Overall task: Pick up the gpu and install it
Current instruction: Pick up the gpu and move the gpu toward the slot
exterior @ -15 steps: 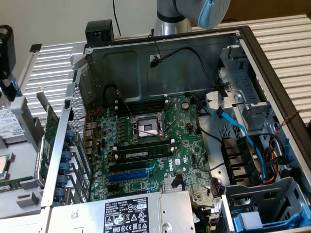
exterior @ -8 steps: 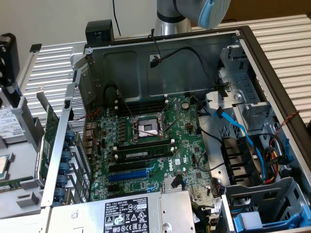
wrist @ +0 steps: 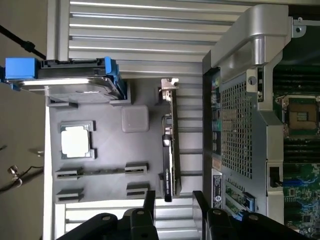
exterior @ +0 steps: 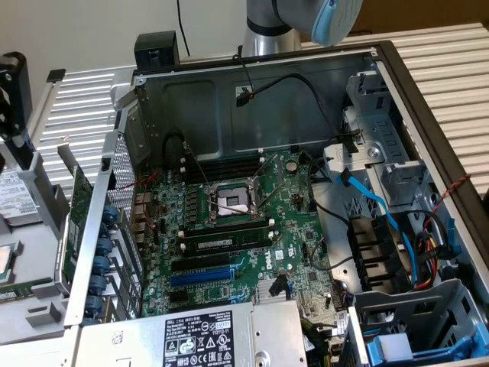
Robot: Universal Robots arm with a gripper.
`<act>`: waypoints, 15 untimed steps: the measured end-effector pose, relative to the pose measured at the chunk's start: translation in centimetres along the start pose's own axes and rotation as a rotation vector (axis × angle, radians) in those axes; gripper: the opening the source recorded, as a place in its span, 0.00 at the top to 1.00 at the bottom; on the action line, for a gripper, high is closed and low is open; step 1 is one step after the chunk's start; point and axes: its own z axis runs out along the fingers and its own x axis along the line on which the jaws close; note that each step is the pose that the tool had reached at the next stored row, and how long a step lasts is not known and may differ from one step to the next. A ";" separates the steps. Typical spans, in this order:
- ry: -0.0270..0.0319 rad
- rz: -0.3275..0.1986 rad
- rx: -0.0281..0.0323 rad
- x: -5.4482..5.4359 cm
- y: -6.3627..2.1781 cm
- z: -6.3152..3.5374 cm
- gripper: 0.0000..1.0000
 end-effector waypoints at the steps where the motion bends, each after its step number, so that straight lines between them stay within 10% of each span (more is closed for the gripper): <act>1: -0.0176 -0.001 0.0011 0.0 0.00 -0.02 0.57; 4: -0.0705 -0.003 0.0065 0.2 0.00 -0.02 0.57; 9: -0.1132 -0.004 0.0063 0.5 0.00 0.21 0.57; 15: -0.1176 -0.004 0.0051 0.6 -0.11 0.57 0.49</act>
